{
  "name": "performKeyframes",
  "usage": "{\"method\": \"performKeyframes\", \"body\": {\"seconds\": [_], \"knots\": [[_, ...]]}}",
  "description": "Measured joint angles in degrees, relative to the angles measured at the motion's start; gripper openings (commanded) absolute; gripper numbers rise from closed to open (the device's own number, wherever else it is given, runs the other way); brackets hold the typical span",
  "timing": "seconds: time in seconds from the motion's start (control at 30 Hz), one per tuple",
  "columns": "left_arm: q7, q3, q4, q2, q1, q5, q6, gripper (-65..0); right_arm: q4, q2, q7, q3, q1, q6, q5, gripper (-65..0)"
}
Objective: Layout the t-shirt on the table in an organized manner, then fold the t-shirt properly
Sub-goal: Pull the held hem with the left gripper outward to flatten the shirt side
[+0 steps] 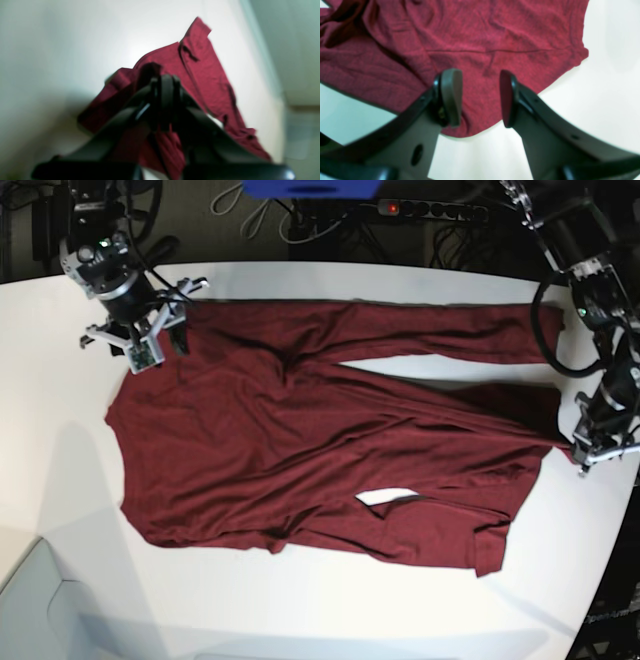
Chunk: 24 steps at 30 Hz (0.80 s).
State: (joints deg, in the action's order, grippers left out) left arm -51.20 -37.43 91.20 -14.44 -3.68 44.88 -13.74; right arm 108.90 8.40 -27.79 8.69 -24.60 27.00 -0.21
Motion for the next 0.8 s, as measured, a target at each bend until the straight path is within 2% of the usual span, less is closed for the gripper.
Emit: {"method": "performKeyframes", "body": {"seconds": [0.07, 0.2, 0.33, 0.53, 0.8], "knots": [[-4.9, -4.83, 1.88, 0.63, 1.68, 3.39, 0.11, -64.9, 0.0, 0.02, 0.35, 0.04, -0.02, 0.0, -0.02, -41.5], [-8.74, -12.31, 3.45, 0.98, 6.05, 8.44, 0.68, -64.9, -0.04, -0.02, 0.22, 0.04, -0.04, 0.0, -0.07, -41.5], [-9.64, -18.05, 3.45, 1.14, 11.63, 11.61, 1.09, -64.9, -0.04, 0.0, 0.31, 0.02, -0.04, -0.02, -0.04, -41.5], [-9.2, -19.65, 1.73, 1.14, 14.6, 12.33, 1.11, -64.9, -0.04, -0.02, 0.37, -0.22, -0.02, 0.0, -0.04, -41.5], [-9.25, -19.37, -7.3, 1.27, 14.58, 12.66, 1.11, -64.4, -0.04, -0.04, 0.35, -0.24, -0.02, 0.0, -0.02, -41.5]]}}
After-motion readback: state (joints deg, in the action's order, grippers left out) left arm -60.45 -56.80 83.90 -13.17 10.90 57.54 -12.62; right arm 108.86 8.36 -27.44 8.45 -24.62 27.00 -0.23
